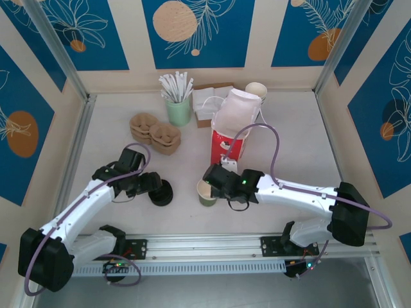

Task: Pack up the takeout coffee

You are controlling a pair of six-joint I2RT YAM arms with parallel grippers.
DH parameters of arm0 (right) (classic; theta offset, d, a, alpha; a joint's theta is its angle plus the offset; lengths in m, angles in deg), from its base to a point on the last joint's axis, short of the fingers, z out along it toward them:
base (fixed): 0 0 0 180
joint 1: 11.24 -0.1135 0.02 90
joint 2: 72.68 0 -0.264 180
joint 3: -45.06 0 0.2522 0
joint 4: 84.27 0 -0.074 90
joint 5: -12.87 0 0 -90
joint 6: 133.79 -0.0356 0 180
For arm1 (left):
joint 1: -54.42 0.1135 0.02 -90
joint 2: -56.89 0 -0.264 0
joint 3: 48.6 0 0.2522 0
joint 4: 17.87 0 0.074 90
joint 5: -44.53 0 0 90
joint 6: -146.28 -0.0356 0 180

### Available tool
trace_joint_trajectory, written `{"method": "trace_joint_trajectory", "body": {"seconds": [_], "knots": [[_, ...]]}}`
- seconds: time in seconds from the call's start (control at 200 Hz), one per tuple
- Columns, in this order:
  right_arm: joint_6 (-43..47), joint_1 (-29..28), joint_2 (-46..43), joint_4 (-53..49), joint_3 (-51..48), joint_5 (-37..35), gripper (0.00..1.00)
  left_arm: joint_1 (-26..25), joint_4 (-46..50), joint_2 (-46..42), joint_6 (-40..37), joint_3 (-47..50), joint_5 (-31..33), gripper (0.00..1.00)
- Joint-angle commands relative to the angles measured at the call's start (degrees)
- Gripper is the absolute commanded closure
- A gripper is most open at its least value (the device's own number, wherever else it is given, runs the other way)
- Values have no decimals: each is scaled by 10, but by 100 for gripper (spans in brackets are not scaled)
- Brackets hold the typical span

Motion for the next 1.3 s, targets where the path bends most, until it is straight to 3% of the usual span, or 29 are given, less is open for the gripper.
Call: {"method": "trace_joint_trajectory", "body": {"seconds": [0.0,0.095,0.415,0.635,1.05,1.295], "knots": [[3,5,19,8,23,-16,92,-11,9,-9,13,12,3,33],[1,6,36,5,36,-15,92,-17,6,-4,14,16,0,44],[5,6,58,21,47,-17,88,-31,1,8,15,18,8,53],[-1,7,78,12,58,-15,73,-47,12,32,19,10,37,62],[8,7,71,-8,77,-12,66,-64,25,29,35,5,63,68],[13,7,53,-24,89,-16,63,-78,44,21,43,-6,95,64]]}}
